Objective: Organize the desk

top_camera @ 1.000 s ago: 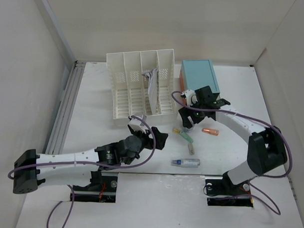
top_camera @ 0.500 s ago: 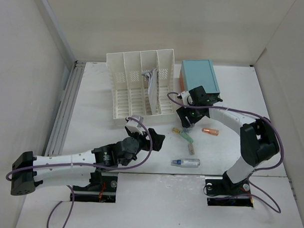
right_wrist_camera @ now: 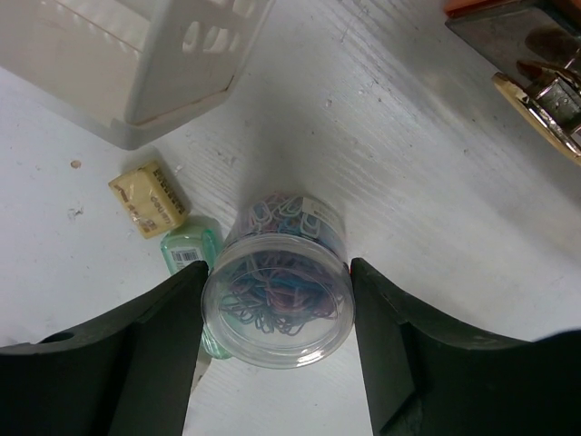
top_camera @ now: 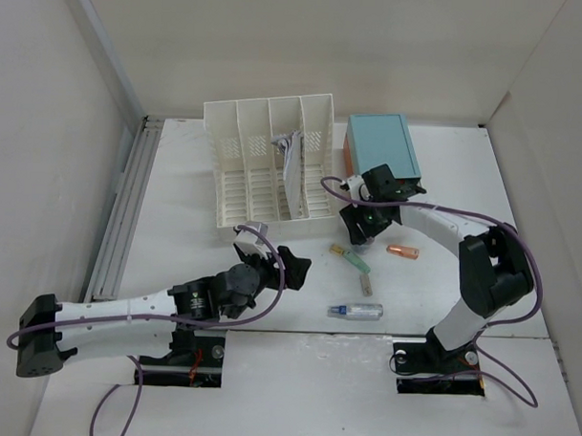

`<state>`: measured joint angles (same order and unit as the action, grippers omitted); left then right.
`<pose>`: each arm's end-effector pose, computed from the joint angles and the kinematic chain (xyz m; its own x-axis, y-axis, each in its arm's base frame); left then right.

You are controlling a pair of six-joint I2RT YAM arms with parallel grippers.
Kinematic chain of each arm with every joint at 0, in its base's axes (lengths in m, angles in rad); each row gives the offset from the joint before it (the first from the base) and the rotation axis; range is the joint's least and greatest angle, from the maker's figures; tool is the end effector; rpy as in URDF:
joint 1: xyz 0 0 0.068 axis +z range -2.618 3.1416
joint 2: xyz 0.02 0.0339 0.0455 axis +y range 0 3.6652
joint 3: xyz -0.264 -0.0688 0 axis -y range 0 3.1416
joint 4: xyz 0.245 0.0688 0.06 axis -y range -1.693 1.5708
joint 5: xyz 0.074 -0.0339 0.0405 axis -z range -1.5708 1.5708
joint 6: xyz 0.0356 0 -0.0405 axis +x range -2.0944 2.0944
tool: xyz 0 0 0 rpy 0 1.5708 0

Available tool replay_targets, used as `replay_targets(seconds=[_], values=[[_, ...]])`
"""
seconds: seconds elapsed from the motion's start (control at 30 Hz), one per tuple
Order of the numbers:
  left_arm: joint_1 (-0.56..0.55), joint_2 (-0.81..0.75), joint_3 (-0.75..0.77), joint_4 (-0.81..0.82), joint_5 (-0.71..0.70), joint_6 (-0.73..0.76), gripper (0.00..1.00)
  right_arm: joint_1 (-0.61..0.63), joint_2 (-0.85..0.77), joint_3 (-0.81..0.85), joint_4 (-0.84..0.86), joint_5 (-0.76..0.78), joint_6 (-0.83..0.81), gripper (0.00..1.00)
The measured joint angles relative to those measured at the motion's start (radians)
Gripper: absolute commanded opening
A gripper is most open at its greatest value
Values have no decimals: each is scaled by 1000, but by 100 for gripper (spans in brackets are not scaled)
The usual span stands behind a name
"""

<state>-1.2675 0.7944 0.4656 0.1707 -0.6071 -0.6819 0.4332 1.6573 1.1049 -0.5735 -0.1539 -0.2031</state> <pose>0.0756 -0.1736 0.2633 -0.4245 -0.3768 -0.8233 0.4483 0.7026 -0.5527 0.2971 0.1434 0.2005 -0.7067 -0.5465 -0.4494 -0.6302 0.7749 0.0487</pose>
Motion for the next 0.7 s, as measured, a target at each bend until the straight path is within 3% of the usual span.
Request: replay_targets(seconds=[0.07, 0.23, 0.7], values=[[0, -9, 0, -9, -3, -1, 89, -2, 0, 0, -5, -7, -2, 30], [0, -25, 0, -20, -7, -1, 89, 4, -27, 0, -22, -19, -21, 29], [0, -26, 0, -41, -8, -10, 89, 26, -345, 76, -20, -52, -103, 29]])
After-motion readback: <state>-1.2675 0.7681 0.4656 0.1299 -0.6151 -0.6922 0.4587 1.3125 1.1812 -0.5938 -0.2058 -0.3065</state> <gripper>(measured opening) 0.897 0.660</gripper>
